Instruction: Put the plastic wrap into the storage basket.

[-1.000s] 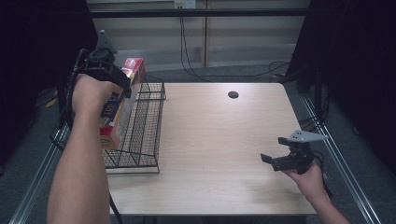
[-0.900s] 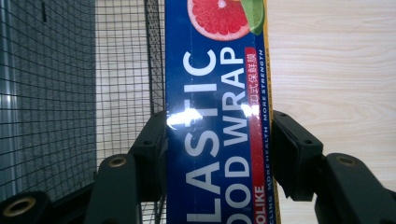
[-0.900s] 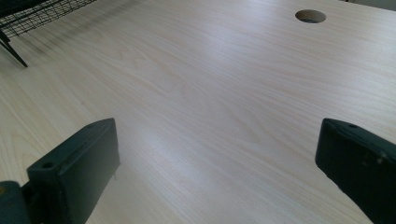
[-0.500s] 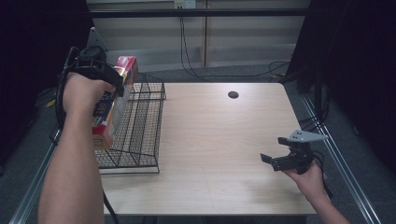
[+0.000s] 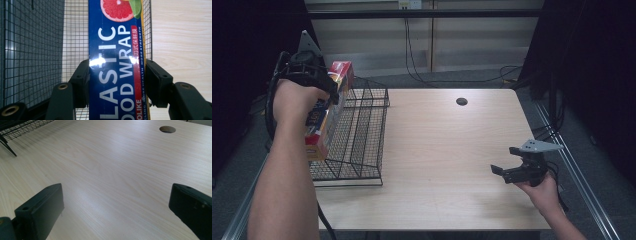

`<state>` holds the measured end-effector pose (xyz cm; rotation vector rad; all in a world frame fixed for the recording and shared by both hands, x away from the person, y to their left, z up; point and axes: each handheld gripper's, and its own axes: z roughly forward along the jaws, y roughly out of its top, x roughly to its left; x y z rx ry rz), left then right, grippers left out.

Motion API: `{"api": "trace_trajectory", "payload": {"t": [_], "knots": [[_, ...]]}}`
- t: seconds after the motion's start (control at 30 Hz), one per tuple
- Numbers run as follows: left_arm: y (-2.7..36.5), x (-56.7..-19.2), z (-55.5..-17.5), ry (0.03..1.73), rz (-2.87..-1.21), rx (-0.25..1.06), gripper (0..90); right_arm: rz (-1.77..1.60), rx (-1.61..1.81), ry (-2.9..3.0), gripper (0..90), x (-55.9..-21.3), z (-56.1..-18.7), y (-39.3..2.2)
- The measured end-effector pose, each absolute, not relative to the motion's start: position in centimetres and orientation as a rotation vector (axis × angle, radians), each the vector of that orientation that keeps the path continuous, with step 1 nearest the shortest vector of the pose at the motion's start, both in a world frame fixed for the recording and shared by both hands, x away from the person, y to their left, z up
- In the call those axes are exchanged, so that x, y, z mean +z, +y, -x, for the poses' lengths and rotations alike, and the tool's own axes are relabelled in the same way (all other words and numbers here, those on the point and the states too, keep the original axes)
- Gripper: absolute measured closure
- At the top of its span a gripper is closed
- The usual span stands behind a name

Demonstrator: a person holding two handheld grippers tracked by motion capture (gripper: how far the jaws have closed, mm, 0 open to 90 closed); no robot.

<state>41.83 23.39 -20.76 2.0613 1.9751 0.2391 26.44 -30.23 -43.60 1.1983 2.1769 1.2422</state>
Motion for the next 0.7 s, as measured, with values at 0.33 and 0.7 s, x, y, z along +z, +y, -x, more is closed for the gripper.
{"api": "trace_trajectory", "payload": {"t": [0.33,0.7], "knots": [[25.0,-22.1,-42.1,2.007,-2.057,0.237,45.1,-1.2,1.241,2.178,0.0,-43.6,-26.5,-30.2],[25.9,-23.3,-42.3,2.036,-2.045,0.24,45.0,-1.199,1.243,2.182,0.0,-43.7,-26.5,-30.2]]}}
